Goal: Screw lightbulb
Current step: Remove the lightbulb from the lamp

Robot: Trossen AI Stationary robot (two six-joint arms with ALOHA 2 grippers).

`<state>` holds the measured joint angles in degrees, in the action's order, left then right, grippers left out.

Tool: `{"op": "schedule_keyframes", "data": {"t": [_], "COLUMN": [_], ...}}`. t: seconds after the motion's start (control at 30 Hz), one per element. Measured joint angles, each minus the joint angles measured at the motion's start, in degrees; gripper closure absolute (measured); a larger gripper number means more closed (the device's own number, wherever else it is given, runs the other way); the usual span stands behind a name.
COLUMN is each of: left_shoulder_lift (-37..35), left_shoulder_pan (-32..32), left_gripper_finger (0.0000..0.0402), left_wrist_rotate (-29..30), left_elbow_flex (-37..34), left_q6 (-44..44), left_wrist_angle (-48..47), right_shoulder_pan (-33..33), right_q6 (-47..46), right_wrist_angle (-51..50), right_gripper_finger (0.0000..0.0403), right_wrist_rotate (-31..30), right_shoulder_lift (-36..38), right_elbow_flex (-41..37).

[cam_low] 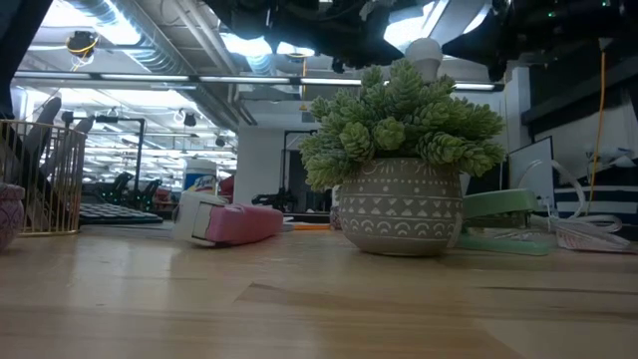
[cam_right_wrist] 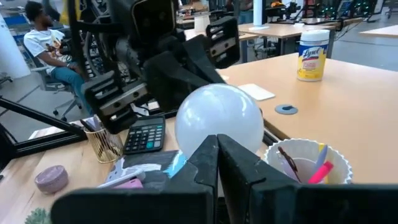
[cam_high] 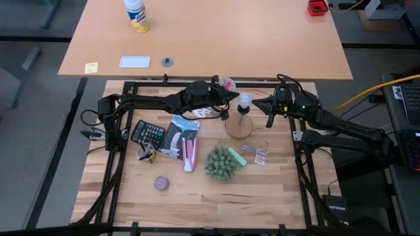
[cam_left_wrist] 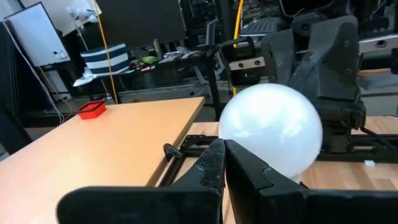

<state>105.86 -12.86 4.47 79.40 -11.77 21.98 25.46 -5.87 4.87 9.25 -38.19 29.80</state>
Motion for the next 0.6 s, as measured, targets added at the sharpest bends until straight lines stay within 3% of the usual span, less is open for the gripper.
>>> {"op": "schedule_keyframes", "data": {"t": [0.33, 0.6], "left_shoulder_lift": [-0.01, 0.2], "left_shoulder_pan": [1.55, 3.54], "left_gripper_finger": [0.0396, 0.0396], "left_wrist_rotate": [-0.48, -0.65], "left_elbow_flex": [0.0, 0.0], "left_q6": [-0.37, -2.2], "left_wrist_angle": [-0.49, -0.28], "right_shoulder_pan": [0.14, 0.07], "right_q6": [0.13, 0.36], "right_wrist_angle": [-0.37, -0.01], "right_gripper_finger": [0.0386, 0.0386], "right_wrist_rotate": [-6.62, -7.28], "right_shoulder_lift": [-0.33, -0.42], "right_elbow_flex": [0.0, 0.0]}}
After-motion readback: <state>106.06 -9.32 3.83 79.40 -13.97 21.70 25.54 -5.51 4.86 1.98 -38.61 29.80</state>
